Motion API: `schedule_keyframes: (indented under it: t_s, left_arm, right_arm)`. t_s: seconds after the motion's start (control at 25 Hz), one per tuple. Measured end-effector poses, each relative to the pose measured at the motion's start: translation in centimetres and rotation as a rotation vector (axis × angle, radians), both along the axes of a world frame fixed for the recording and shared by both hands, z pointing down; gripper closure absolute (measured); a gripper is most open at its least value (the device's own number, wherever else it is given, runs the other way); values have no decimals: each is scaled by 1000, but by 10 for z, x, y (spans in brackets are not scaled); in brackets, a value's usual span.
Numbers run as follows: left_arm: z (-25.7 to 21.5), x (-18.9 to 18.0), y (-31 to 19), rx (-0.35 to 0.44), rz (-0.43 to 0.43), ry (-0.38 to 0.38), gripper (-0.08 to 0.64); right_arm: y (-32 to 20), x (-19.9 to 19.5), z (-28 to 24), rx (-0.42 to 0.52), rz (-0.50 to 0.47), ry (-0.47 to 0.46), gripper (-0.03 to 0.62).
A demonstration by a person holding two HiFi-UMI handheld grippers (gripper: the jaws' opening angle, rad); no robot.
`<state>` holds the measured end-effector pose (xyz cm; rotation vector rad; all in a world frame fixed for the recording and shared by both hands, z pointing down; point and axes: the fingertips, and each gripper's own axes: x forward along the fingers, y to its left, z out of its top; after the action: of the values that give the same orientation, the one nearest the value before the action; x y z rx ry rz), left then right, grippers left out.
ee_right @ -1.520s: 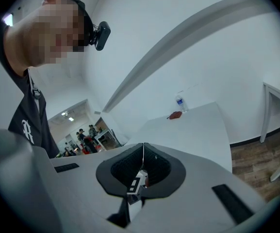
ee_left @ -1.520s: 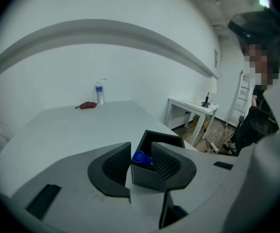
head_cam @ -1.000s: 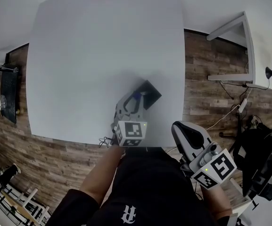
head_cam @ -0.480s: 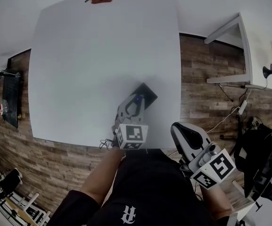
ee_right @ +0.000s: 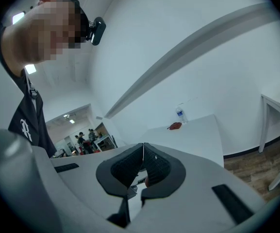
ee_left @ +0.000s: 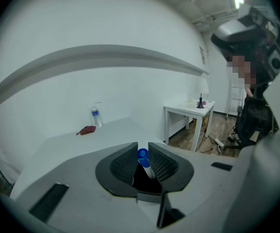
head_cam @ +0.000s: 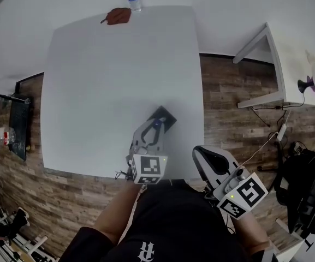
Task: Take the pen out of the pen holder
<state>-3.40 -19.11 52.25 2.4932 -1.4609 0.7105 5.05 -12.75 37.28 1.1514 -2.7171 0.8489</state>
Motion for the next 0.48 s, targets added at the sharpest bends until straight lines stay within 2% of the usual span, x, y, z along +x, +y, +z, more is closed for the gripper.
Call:
schedule_keyframes:
  t_s: [0.24, 0.48]
  left_arm:
    - [-51, -5, 5, 63, 12, 5, 491]
    - [-110, 5, 20, 134, 70, 13, 491]
  right_arm:
    - [3, -5, -7, 47, -41, 10, 577]
    - [6, -3, -22, 95, -49, 13, 577]
